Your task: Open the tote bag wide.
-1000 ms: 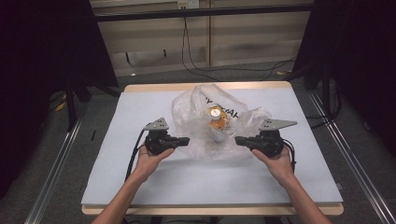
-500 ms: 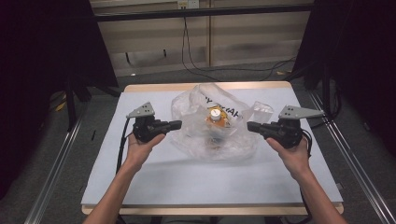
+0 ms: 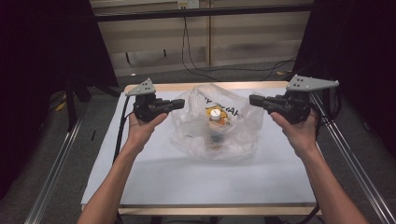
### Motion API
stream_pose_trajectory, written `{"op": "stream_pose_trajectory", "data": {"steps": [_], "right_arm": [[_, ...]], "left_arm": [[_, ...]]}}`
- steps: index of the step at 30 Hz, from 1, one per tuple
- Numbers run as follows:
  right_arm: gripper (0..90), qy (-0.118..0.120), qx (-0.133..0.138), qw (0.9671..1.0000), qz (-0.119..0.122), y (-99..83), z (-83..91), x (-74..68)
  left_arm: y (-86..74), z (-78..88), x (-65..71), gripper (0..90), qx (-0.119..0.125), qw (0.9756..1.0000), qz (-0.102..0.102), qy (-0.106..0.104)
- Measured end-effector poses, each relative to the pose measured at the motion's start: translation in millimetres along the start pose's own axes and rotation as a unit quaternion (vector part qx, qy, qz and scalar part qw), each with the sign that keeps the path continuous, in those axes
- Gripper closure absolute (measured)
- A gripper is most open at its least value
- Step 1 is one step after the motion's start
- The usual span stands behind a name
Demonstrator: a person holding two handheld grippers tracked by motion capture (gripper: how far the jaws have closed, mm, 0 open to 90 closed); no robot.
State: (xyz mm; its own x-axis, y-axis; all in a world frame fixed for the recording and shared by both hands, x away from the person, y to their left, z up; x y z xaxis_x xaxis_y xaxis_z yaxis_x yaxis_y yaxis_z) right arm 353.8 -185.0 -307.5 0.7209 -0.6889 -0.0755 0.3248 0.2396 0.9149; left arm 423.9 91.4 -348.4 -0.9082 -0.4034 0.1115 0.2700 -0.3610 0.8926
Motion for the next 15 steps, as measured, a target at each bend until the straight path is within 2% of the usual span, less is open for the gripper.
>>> {"op": "stream_pose_trajectory", "data": {"steps": [4,9,10,12,15], "right_arm": [[90.0,-0.003,0.01,0.9999,-0.006,11.3,0.9,9.5],[90.0,-0.003,-0.016,0.9997,-0.019,1.4,-18.7,22.5],[90.0,-0.002,-0.022,0.9996,-0.02,-2.9,-24.7,24.4],[90.0,0.001,-0.036,0.999,-0.025,-12.3,-36.7,26.9],[90.0,0.001,-0.054,0.9979,-0.035,-27.5,-52.1,31.9]], "left_arm": [[9.3,-15.0,1.6,90.0,-0.003,1.0,-0.002,-0.008],[15.5,-36.5,-0.7,90.0,-0.012,0.9998,-0.001,-0.018],[14.5,-42.4,-2.4,90.0,-0.019,0.9996,0.001,-0.022],[7.5,-55.3,-9.1,90.0,-0.033,0.9992,0.015,-0.015],[-14.7,-71.7,-21.1,90.0,-0.071,0.9972,0.024,0.005]]}}
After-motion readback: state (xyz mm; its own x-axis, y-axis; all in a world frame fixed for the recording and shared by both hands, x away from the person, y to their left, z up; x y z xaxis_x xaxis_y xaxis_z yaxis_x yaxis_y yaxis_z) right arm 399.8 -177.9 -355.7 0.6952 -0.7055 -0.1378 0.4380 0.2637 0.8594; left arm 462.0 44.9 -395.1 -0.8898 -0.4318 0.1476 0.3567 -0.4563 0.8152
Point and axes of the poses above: each handheld gripper's, and its own axes: z roughly backward along the jaws, y roughly out of its top, x roughly to its right, the point moved 7 cm from there along -z, roughly forward along the jaws, and after that the axes turned 8 degrees about -x, right-handed, at the moved point
